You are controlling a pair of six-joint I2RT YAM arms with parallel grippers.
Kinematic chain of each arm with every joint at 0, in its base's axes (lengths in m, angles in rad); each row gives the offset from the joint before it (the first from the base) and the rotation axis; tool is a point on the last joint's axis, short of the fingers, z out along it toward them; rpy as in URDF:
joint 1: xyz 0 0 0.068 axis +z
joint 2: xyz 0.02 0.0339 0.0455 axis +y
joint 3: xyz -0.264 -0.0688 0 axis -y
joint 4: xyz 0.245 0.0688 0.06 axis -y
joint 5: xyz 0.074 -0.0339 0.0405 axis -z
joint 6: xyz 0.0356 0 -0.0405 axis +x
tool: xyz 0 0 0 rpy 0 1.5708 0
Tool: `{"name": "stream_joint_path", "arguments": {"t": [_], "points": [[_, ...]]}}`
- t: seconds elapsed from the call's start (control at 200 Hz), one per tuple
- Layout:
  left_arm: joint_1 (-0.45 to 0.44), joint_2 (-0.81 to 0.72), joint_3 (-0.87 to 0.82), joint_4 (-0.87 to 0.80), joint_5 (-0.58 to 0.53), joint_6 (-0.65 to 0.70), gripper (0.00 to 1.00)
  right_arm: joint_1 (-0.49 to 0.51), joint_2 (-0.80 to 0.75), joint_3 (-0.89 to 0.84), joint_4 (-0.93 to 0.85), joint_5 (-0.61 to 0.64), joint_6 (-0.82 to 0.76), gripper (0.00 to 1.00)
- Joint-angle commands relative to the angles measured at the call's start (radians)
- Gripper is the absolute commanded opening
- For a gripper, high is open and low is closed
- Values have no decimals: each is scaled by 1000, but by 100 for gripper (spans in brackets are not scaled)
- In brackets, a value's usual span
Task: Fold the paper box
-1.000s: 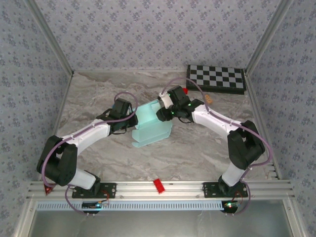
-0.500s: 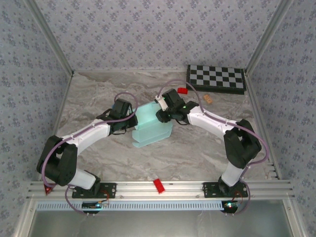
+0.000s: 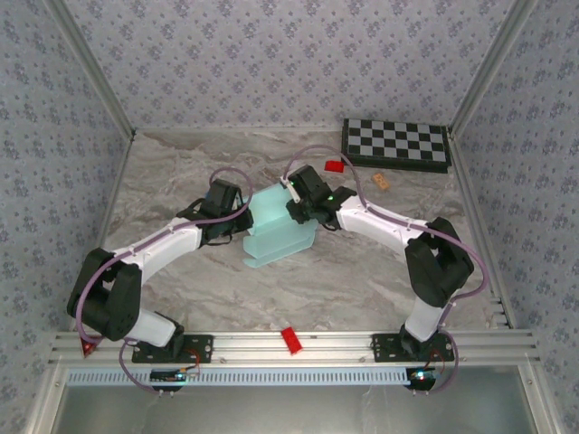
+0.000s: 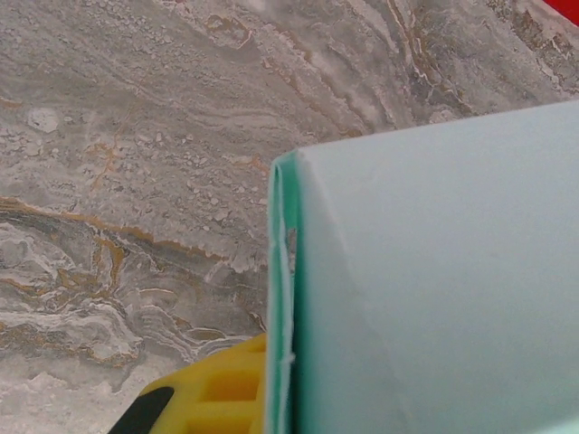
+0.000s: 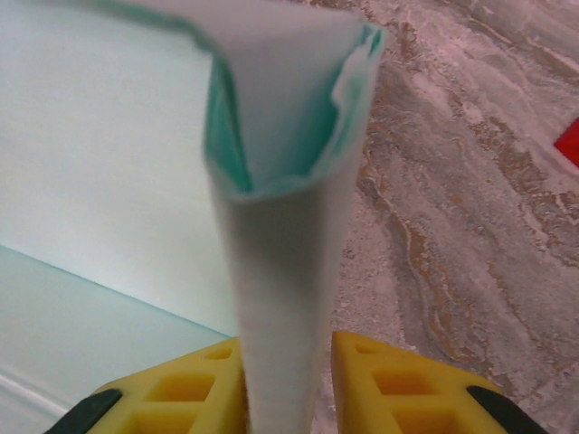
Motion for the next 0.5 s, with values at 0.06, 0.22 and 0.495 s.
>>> {"name": "stream_joint_path", "arguments": {"t": [0.06, 0.22, 0.495], "points": [[2, -38, 27, 9, 28, 6, 0, 7, 23, 27, -33, 134, 24, 26], [2, -37, 25, 8, 26, 3, 0, 14, 36, 37, -59, 197, 25, 26], [2, -31, 25, 4, 23, -3, 0, 43, 61, 57, -99, 333, 31, 26]]}}
